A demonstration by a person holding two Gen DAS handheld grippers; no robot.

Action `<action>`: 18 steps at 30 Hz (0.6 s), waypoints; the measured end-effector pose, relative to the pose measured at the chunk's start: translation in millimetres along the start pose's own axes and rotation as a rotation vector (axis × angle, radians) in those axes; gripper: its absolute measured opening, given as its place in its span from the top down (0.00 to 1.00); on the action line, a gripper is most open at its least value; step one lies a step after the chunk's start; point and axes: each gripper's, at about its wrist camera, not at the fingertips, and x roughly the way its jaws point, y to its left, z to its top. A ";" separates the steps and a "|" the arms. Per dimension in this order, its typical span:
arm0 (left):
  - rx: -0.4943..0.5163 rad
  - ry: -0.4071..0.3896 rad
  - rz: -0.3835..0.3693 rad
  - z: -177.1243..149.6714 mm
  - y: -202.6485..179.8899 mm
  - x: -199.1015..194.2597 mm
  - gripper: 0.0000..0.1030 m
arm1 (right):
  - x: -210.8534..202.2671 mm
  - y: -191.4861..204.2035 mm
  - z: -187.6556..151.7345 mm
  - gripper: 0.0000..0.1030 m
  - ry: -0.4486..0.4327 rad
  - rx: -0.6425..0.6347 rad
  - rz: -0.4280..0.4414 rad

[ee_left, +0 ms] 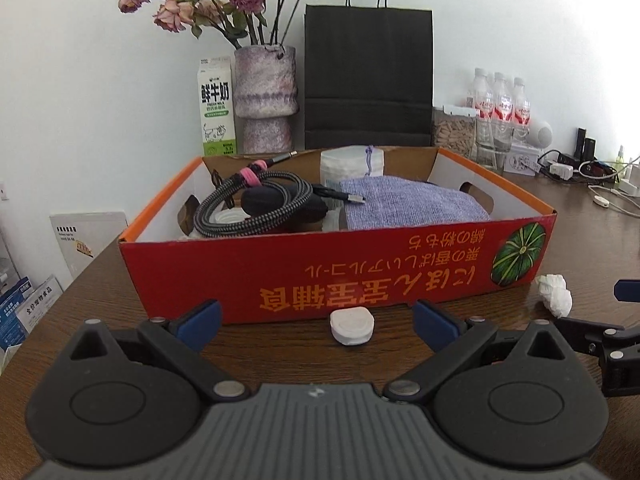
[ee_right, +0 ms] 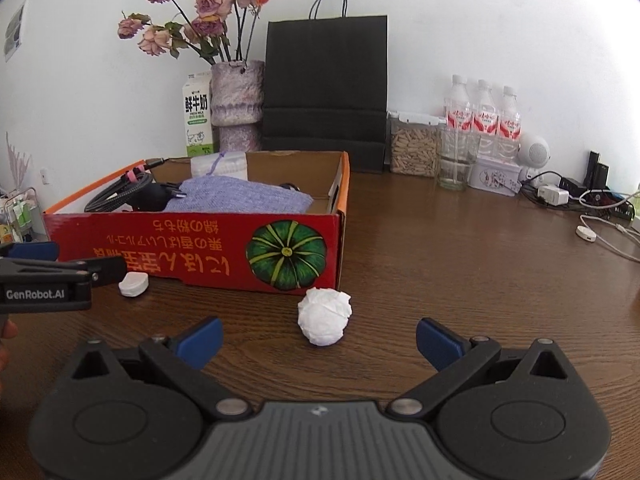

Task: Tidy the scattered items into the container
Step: 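Grasp the white tissue ball with the right tool while the left tool grasps the white earbud case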

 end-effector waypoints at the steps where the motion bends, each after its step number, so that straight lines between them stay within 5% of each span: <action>1: 0.006 0.021 -0.008 0.5 -1.1 4.0 0.00 | 3.7 -1.0 0.5 0.00 0.017 0.003 0.000; 7: -0.028 0.089 0.010 3.5 -1.4 22.3 0.00 | 28.7 -4.0 2.3 0.00 0.139 0.018 0.029; 18: -0.087 0.167 0.039 4.8 5.9 39.4 0.00 | 43.3 -4.5 9.1 0.00 0.145 0.011 -0.004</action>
